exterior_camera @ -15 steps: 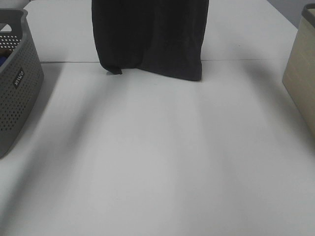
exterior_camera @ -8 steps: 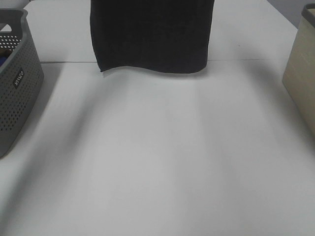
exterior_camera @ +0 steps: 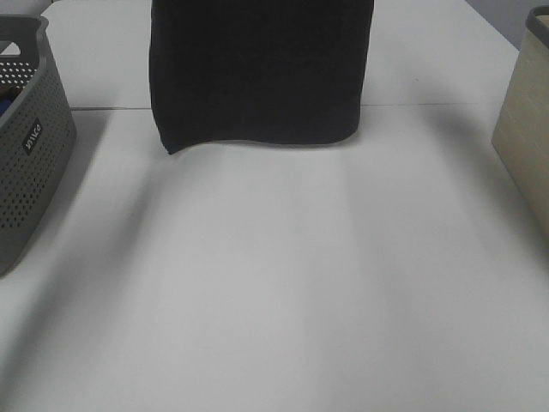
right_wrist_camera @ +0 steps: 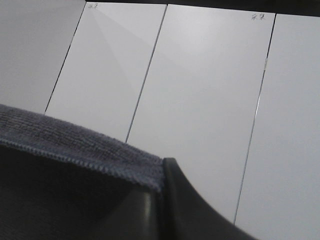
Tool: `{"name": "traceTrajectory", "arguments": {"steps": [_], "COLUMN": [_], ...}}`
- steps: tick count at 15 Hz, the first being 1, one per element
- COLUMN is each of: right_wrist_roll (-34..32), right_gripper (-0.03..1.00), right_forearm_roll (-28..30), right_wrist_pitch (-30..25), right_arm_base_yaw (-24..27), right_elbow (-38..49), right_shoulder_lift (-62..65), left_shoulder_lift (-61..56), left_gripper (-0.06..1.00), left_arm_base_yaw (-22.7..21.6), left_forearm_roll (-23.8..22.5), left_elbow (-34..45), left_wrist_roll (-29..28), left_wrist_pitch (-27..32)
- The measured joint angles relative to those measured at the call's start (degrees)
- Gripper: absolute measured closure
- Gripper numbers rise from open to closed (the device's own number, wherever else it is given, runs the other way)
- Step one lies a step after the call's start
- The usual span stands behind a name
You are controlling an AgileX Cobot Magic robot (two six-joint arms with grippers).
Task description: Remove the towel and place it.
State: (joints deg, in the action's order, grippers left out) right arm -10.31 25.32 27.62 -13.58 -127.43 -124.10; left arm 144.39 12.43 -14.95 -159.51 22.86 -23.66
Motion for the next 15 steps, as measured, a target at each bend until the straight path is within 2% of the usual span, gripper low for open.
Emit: {"name": "traceTrajectory", "arguments": {"steps": [6, 10, 12, 14, 15], "right_wrist_roll": [0.00, 0.00, -1.15, -6.25, -7.22], "right_gripper": [0.96, 0.96, 0.96, 0.96, 0.96], "right_forearm_roll": [0.40, 0.46, 0.69, 0.46, 0.29], "right_wrist_pitch": [2.18, 0.57, -3.32, -10.77, -13.24], "right_arm_base_yaw": [-0.46, -0.46, -0.46, -0.74, -0.86], "right_elbow": [0.00, 0.00, 0.00, 0.00, 0.00], "right_shoulder_lift": [-1.03, -1.03, -1.03, -1.03, -1.03], "left_shoulder_lift": [0.69, 1.83, 1.95, 1.95, 1.83], "left_gripper": [0.94, 0.94, 0.94, 0.94, 0.94], "left_arm_base_yaw": [-1.26, -1.32, -1.09, -0.29, 0.06], "left_forearm_roll": [-0.74, -1.15, -1.15, -0.74, -0.34], "left_elbow": [0.00, 0.00, 0.00, 0.00, 0.00], "left_wrist_roll": [-2.46, -2.58, -3.90, -5.84, -6.42], "left_wrist_pitch": [-0.06, 1.03, 4.24, 13.24, 15.81]}}
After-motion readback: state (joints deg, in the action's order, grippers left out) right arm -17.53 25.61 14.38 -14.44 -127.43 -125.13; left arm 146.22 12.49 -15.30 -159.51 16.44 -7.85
